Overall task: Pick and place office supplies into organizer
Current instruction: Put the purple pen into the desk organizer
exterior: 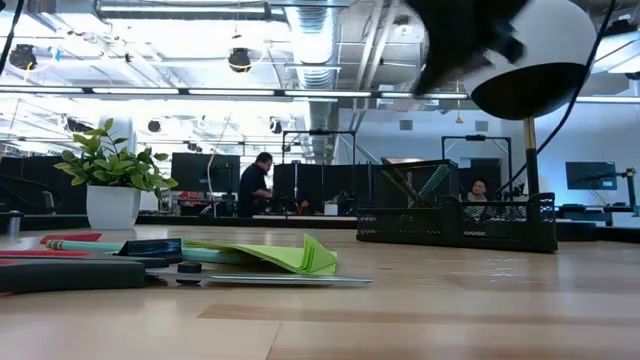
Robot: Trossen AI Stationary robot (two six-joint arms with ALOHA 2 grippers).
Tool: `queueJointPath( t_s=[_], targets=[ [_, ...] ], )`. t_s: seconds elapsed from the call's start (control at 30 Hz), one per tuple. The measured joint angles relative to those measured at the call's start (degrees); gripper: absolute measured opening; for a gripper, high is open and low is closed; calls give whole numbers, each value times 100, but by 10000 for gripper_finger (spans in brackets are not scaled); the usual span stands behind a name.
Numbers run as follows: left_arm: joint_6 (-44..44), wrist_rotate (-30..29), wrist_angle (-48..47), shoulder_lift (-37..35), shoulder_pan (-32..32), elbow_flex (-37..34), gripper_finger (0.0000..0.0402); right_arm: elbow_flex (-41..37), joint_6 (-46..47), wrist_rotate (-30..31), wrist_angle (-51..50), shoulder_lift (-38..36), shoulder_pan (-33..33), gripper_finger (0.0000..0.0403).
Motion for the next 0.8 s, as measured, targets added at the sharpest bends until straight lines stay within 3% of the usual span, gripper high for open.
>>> queueJointPath(
  t_s=[0.13,0.2,0.4,0.67,0.8],
  targets=[
    [-6,-2,0,0,2,-1,114,-4,1277,-252,-1652,60,-138,28],
    [-9,-2,0,0,0,0,114,0,1416,-254,-1948,56,-203,28],
    [-12,-4,0,0,2,-1,114,10,470,-1225,-1835,-9,-531,32],
    [-120,-4,13,0,0,-1,114,19,-889,-1849,-1285,-117,-1140,28],
    [-114,-4,13,0,0,0,114,20,-1657,-2695,-1030,-190,-1539,30]
  ],
)
